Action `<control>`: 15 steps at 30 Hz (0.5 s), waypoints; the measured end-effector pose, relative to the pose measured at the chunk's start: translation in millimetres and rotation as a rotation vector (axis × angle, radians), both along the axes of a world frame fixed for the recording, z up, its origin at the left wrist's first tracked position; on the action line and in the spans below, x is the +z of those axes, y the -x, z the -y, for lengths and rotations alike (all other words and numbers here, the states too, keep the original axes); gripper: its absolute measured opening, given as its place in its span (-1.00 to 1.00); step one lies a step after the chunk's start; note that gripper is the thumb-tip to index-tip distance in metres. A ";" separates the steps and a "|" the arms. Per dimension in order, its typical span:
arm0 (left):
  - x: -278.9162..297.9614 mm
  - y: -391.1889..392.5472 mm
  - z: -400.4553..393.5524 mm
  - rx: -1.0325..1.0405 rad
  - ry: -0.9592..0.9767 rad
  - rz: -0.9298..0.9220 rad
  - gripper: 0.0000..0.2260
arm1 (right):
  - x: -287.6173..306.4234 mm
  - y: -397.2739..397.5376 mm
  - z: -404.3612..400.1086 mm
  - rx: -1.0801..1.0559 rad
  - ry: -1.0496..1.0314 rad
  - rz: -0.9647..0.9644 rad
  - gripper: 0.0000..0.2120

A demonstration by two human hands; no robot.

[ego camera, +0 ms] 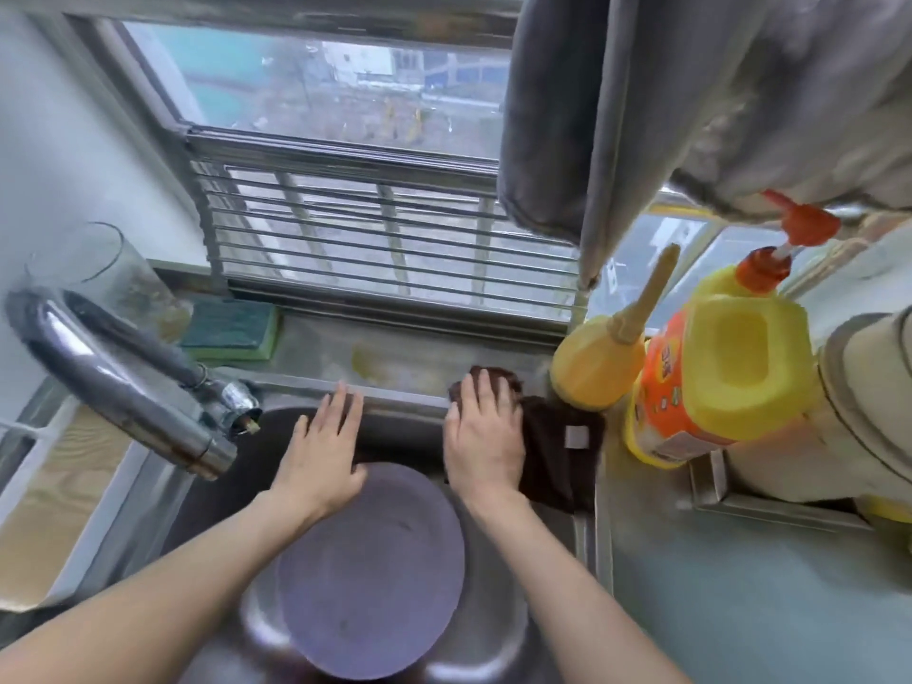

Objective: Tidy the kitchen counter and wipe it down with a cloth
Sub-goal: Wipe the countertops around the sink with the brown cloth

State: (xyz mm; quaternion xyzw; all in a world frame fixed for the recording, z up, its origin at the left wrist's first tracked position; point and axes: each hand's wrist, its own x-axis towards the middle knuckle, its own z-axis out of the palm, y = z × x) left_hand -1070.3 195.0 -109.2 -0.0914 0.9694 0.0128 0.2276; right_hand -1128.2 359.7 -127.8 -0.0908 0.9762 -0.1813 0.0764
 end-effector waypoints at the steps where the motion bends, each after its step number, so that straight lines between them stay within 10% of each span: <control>1: -0.6 -0.9 1.3 -0.003 -0.008 -0.020 -0.28 | 1.7 1.7 16.4 0.046 0.036 0.006 -0.41; 8: 16.4 1.4 12.8 0.007 -0.061 -0.107 -0.42 | 21.8 15.4 52.1 0.448 0.226 0.204 -0.45; 15: 23.7 17.0 -43.2 -0.230 -0.155 -0.366 -0.57 | 12.8 -32.0 -64.0 -0.101 0.267 -0.065 -0.58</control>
